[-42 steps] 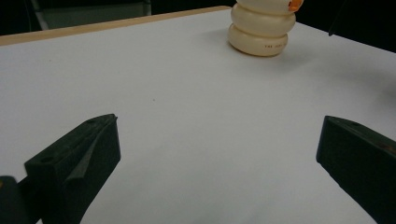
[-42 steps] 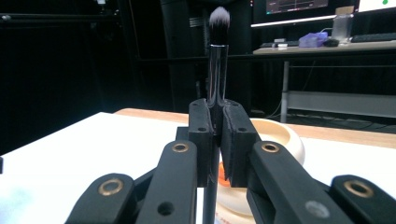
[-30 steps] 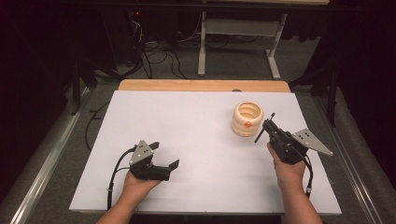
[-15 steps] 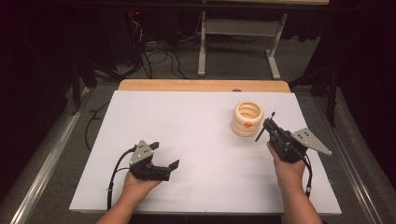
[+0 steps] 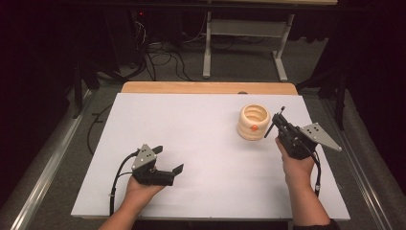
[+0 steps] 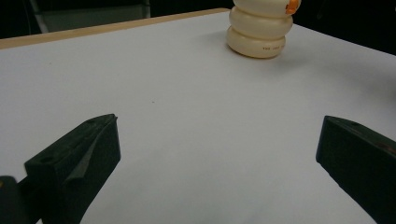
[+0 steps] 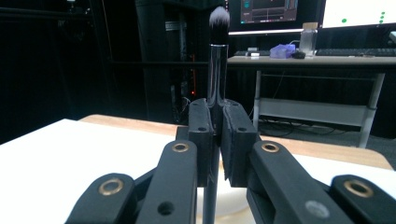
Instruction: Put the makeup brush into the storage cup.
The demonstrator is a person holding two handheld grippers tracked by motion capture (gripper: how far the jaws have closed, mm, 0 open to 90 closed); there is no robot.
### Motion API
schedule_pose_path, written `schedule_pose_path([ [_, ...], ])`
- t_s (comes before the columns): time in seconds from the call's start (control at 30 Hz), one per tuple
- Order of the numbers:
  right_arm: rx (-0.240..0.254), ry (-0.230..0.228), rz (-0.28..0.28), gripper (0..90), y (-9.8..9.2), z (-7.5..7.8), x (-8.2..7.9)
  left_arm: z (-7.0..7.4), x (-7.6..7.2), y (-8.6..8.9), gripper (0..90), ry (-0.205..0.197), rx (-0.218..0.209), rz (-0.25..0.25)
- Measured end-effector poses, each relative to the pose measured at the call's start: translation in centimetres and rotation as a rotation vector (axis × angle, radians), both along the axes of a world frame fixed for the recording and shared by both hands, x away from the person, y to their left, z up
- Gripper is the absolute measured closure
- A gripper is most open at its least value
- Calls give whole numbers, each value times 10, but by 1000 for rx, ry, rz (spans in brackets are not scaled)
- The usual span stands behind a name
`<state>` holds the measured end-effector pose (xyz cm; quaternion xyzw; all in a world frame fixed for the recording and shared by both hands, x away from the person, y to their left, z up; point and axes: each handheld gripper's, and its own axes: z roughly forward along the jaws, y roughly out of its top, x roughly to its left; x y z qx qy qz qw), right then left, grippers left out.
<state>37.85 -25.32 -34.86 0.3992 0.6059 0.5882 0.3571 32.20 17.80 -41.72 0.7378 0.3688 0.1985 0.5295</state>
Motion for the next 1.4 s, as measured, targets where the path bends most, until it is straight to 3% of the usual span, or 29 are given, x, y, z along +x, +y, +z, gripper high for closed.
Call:
schedule_pose_path([
  [0.43, -8, -19, -11, 858, 4, 24, 14, 0, 0, 0, 8, 2, -5, 0],
  [1.4, -35, -42, -13, 858, 19, 42, 35, 2, -1, 3, 8, -4, -14, 4],
])
